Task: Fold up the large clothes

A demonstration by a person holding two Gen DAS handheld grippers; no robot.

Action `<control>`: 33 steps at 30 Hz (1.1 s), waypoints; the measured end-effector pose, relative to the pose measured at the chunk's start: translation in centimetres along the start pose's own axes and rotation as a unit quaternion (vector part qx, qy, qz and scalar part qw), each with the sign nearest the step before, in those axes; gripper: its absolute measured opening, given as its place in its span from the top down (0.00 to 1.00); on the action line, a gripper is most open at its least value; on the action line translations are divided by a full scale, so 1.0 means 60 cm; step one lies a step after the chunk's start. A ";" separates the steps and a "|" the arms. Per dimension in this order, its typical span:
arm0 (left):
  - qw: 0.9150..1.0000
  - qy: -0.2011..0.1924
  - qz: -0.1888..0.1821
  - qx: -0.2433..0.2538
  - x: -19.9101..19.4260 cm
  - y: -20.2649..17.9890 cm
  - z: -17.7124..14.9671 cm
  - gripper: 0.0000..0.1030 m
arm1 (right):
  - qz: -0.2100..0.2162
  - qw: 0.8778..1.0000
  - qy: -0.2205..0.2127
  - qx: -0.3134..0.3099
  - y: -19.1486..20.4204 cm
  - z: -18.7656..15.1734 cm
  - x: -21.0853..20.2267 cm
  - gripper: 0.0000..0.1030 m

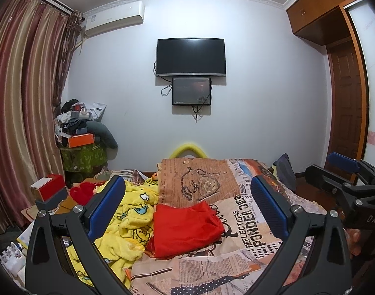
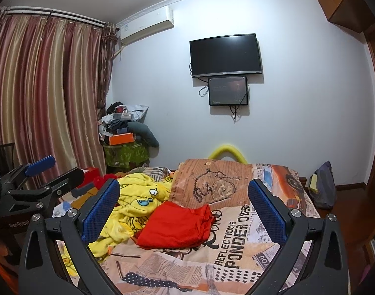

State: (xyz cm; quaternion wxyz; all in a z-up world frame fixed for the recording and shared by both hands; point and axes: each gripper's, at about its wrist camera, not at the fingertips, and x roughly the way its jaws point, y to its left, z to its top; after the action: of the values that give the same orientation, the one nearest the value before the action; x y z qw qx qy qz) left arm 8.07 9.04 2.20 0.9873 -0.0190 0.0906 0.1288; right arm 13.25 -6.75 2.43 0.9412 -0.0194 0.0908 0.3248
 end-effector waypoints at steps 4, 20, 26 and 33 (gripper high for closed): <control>1.000 0.003 -0.004 -0.004 0.001 0.002 -0.001 0.00 | 0.004 1.000 0.004 0.003 -0.001 0.000 0.002 0.00; 1.000 0.007 -0.008 -0.014 0.004 0.009 -0.001 0.00 | 0.004 1.000 0.009 0.000 -0.003 -0.004 0.005 0.00; 1.000 0.011 -0.014 -0.019 0.008 0.011 0.001 0.00 | 0.004 1.000 0.007 0.002 -0.005 -0.005 0.005 0.00; 0.999 0.015 -0.023 -0.022 0.011 0.013 0.001 0.00 | 0.002 1.000 0.005 0.006 -0.011 -0.002 0.004 0.00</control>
State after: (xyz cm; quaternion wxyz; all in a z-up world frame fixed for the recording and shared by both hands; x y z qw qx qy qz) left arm 8.53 9.95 2.10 0.9880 -0.0444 0.1017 0.1074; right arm 13.82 -7.15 2.23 0.9403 -0.0156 0.0974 0.3257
